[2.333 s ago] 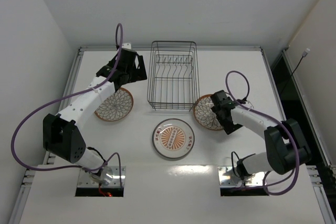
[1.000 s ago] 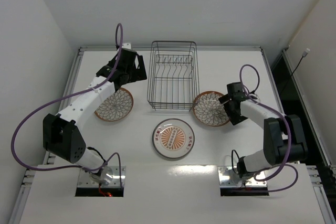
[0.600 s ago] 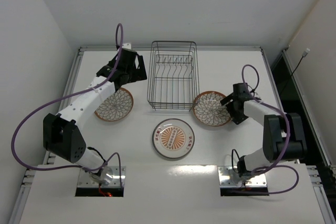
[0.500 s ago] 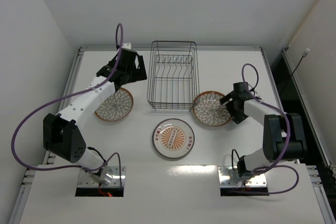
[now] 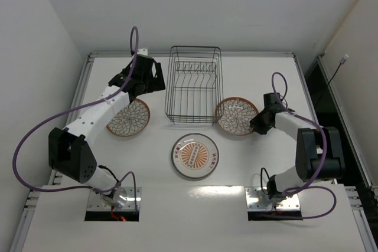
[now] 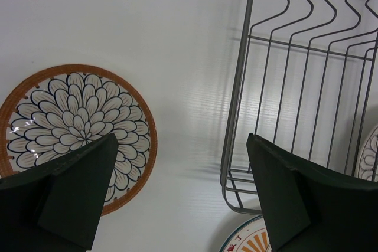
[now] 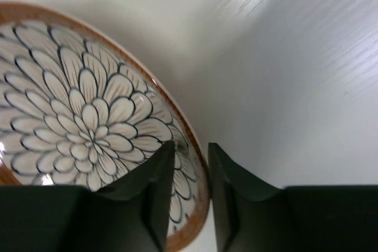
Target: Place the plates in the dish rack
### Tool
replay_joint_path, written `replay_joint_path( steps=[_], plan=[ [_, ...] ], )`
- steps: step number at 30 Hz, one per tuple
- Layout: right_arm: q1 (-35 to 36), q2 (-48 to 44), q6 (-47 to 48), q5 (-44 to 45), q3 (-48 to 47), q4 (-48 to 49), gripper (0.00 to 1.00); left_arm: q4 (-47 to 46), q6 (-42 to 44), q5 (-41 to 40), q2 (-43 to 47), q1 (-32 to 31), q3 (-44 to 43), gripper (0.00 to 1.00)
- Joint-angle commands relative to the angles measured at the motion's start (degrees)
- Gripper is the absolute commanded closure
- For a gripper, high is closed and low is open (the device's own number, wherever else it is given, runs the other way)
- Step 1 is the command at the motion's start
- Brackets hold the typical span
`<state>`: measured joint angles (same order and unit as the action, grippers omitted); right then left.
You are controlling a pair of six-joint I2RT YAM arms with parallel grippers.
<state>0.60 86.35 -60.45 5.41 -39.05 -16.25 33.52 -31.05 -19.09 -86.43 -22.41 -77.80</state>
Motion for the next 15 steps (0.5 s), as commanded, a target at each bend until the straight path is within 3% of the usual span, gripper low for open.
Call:
replay_joint_path(
  steps=[1, 6, 9, 15],
  plan=[
    [0.37, -0.04, -0.46, -2.86, -2.7, 2.45, 0.76, -1.17, 0.2, 0.02, 0.21, 0.27, -1.04, 0.1],
    [0.37, -2.05, -0.99, -2.86, -0.95, 1.92, 1.0, -1.17, 0.2, 0.02, 0.21, 0.27, -1.04, 0.1],
    [-0.16, -4.51, -1.52, -2.25, 1.25, -0.09, 1.0, -1.17, 0.2, 0.02, 0.21, 0.27, -1.04, 0.1],
    [-0.16, -18.56, -0.29, 6.44, 1.17, -6.94, 1.0, -1.17, 0.2, 0.02, 0.74, 0.27, -1.04, 0.1]
  ],
)
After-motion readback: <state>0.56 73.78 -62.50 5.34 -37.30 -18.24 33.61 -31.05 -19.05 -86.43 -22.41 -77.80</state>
